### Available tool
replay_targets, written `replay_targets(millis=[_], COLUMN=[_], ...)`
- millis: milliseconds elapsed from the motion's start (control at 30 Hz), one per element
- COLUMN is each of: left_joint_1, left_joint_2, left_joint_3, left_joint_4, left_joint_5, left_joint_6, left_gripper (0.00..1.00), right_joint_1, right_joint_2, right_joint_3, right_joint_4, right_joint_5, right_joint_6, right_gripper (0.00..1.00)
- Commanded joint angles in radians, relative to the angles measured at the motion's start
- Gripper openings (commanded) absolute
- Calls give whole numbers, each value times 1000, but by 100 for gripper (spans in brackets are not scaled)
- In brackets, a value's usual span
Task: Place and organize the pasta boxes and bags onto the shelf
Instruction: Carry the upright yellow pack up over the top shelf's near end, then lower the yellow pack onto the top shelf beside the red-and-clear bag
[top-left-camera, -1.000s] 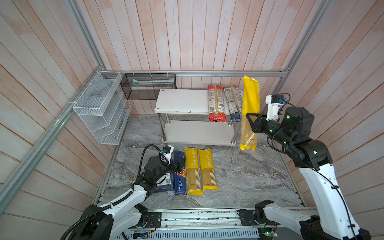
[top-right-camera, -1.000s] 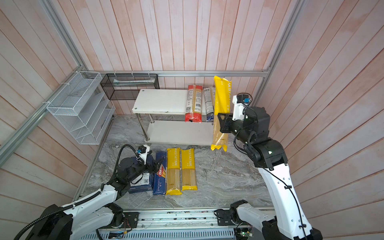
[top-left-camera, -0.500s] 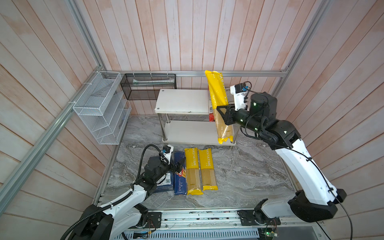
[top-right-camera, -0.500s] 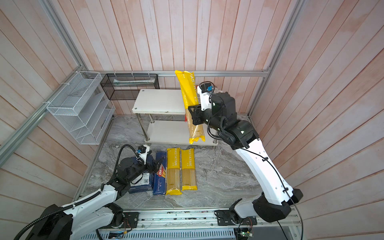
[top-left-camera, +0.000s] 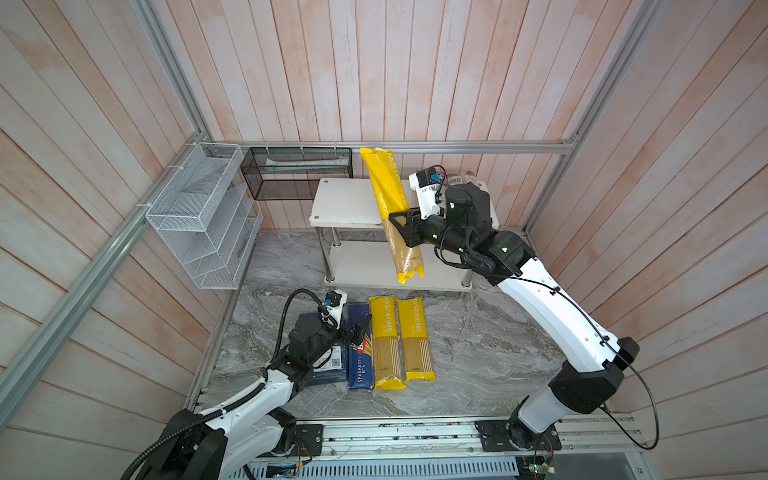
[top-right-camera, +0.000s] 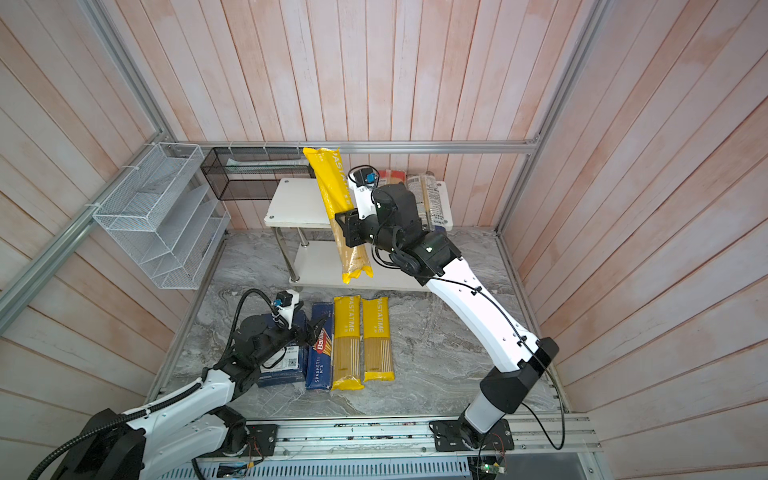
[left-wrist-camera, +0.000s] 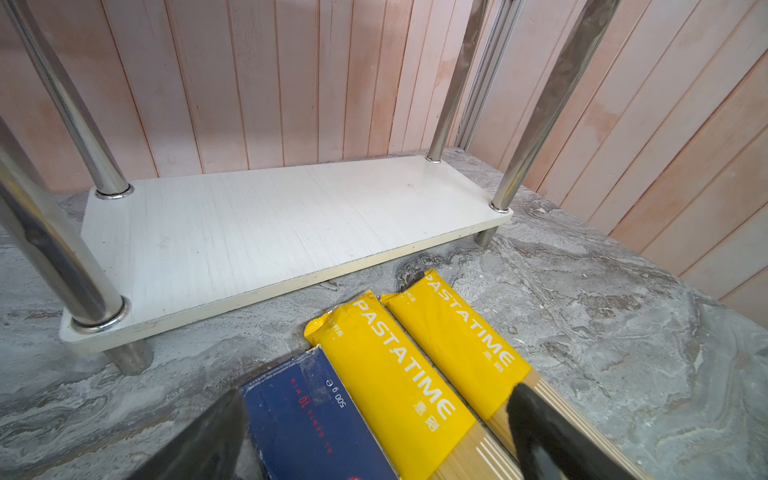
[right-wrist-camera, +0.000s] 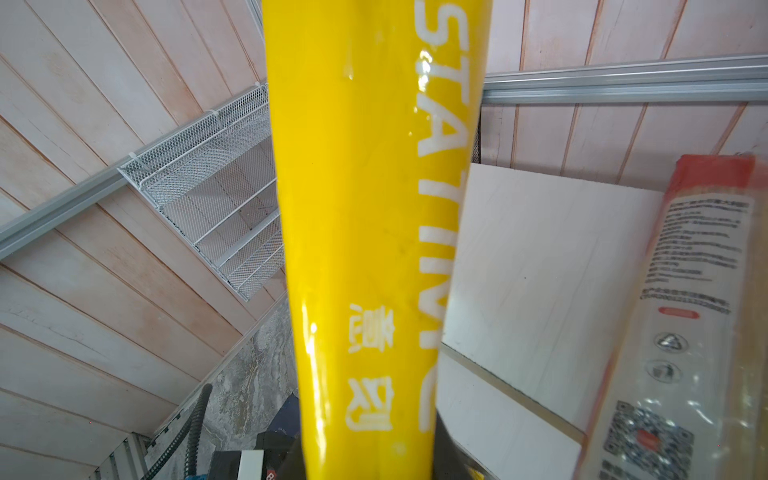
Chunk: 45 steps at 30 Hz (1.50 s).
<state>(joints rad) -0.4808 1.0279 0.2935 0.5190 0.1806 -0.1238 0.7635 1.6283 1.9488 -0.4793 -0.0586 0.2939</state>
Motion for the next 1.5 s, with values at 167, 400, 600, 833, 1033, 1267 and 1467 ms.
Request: replay_targets(millis=[167, 400, 600, 833, 1033, 1267, 1467], left_joint_1=[-5, -5, -5, -5, -5, -5, -6], left_joint_2=[-26, -21, -20, -19, -20, -20, -28], left_joint_3=[-2, -1, -2, -1, -2, -1, -3], left_joint_4=[1, 6, 5, 6, 7, 6, 1], left_joint_5=[-9, -1, -5, -2, -1, 0, -4], left_joint_6=[10, 7, 10, 9, 9, 9, 10], left_gripper=[100, 100, 100, 100, 100, 100, 100], right_joint_1=[3, 3, -11, -41, -75, -100, -113], right_joint_2=[74, 179, 242, 275, 281, 298, 303], right_joint_3=[169, 303, 380, 410, 410, 402, 378], right_joint_4=[213, 160, 152, 162, 168, 162, 185], right_joint_5=[5, 58, 65, 59, 54, 66, 77], right_joint_6=[18, 9, 10, 35, 62, 90, 117], right_gripper=[13, 13, 13, 13, 13, 13, 13])
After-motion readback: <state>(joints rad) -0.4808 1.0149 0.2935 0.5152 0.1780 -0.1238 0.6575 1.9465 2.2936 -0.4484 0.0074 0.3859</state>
